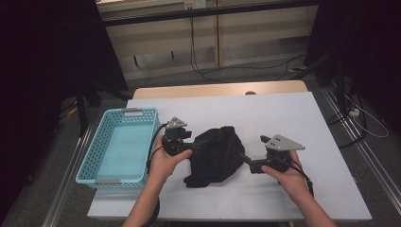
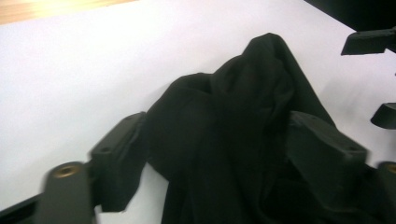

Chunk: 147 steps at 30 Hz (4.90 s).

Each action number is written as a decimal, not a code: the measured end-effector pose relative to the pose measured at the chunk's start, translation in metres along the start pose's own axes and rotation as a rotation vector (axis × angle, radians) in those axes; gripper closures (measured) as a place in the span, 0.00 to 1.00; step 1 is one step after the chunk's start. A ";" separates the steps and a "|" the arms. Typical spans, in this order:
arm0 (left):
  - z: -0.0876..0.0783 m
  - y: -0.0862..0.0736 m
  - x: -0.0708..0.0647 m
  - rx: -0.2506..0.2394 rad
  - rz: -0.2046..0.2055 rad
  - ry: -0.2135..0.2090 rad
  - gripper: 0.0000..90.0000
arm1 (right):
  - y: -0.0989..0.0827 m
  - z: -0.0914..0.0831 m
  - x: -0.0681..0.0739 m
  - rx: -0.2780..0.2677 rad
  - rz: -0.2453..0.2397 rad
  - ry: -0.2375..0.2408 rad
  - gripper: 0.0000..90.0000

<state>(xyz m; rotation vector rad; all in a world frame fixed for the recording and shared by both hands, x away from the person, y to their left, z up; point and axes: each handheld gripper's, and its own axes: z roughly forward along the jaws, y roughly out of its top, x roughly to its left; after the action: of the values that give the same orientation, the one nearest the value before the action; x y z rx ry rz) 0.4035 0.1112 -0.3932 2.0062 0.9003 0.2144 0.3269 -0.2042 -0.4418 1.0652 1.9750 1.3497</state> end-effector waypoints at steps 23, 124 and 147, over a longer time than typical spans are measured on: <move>-0.011 -0.017 0.009 0.011 0.011 0.056 0.16 | 0.012 0.049 0.021 0.135 0.063 0.083 0.63; -0.010 -0.031 0.020 0.066 -0.001 0.075 0.12 | 0.014 0.007 -0.001 0.155 -0.092 0.122 1.00; -0.003 -0.033 0.016 0.088 0.019 0.066 0.12 | 0.017 -0.004 0.004 0.137 -0.144 0.097 0.59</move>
<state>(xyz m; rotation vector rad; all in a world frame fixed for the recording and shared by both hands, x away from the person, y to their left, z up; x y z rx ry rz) 0.3969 0.1347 -0.4204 2.1006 0.9467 0.2564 0.3270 -0.2001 -0.4247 0.9129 2.1970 1.2254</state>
